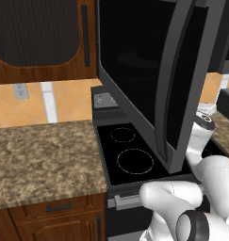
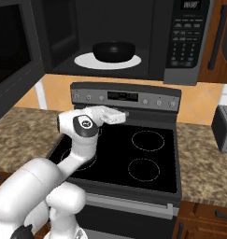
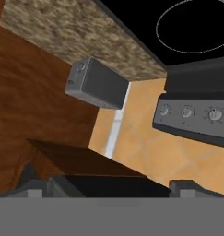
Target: Open the microwave, place the bowl with waffle inside the microwave, then close the microwave door and turn it on.
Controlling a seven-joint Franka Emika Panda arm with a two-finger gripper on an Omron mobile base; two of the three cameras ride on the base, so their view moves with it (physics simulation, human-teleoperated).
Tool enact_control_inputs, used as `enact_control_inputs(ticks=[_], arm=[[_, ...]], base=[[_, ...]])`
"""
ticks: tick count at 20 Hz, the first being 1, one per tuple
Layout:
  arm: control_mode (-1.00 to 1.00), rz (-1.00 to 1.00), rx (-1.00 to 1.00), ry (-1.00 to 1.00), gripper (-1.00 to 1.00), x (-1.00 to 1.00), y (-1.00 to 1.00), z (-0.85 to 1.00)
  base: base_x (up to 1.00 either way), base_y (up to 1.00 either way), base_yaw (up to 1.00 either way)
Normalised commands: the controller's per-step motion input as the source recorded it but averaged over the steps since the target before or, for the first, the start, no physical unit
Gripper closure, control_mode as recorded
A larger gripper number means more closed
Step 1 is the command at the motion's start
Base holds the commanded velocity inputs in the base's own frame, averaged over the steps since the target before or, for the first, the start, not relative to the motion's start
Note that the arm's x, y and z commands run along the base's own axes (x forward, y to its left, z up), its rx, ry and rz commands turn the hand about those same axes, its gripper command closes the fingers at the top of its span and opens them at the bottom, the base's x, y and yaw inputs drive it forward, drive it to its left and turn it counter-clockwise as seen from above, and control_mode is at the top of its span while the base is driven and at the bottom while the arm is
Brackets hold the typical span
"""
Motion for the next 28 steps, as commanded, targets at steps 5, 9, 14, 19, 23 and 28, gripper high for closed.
enact_control_inputs(ticks=[5,9,14,19,23,28], arm=[[-1.00,-0.12,0.00,-0.03,-1.00,0.00,0.27,-0.01],[-1.00,-0.01,0.00,-0.19,-1.00,0.00,0.32,0.00],[-1.00,-0.03,0.00,-0.21,-1.00,0.00,0.47,0.00],[-1.00,-0.06,0.00,-0.12,-1.00,0.00,0.68,0.01],[-1.00,-0.09,0.00,-0.14,-1.00,0.00,0.83,0.05],[-1.00,-0.08,0.00,-0.16,-1.00,-0.03,0.96,0.22]], base=[[0.00,0.00,0.00],[0.00,0.00,0.00],[0.00,0.00,0.00],[0.00,0.00,0.00],[0.00,0.00,0.00],[0.00,0.00,0.00]])
